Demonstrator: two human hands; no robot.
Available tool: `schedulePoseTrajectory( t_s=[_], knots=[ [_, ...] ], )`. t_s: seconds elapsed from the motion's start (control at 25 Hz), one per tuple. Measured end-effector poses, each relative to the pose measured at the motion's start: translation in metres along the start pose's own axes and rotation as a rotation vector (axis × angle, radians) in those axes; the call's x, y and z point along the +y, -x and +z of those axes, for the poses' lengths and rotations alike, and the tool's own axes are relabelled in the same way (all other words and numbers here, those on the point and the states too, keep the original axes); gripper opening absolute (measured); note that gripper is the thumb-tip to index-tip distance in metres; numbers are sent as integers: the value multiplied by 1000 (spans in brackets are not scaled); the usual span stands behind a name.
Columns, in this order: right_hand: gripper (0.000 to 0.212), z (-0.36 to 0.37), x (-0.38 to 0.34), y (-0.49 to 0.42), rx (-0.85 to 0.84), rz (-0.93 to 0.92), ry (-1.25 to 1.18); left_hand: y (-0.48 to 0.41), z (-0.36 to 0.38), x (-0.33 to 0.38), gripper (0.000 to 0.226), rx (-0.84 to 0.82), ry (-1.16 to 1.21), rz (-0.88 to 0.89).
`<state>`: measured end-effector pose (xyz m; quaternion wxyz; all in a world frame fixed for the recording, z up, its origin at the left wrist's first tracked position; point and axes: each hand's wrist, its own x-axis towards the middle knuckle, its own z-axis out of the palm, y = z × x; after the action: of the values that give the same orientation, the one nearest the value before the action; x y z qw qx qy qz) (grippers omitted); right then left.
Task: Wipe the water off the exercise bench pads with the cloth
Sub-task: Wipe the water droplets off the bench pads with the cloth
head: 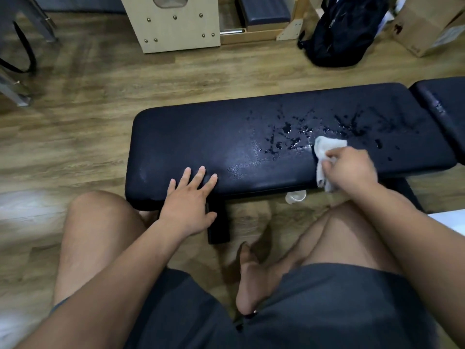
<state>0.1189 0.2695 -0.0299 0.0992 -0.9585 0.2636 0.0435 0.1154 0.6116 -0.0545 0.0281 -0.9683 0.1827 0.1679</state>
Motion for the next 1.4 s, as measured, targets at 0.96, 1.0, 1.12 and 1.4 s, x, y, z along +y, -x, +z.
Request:
schedulePoseTrajectory(
  t_s=[0.96, 1.0, 1.12, 1.4],
  knots=[
    [28, 67, -179, 74, -101, -727, 38, -13, -33, -1, 90, -250, 10, 46],
    [30, 58, -170, 62, -89, -723, 26, -10, -29, -3, 92, -246, 24, 39],
    [33, 33, -91, 12, 24, -413, 98, -11, -28, -7, 87, -201, 46, 35],
    [34, 34, -96, 4, 71, -52, -167, -19, -36, -3, 77, -235, 120, 9]
  ],
)
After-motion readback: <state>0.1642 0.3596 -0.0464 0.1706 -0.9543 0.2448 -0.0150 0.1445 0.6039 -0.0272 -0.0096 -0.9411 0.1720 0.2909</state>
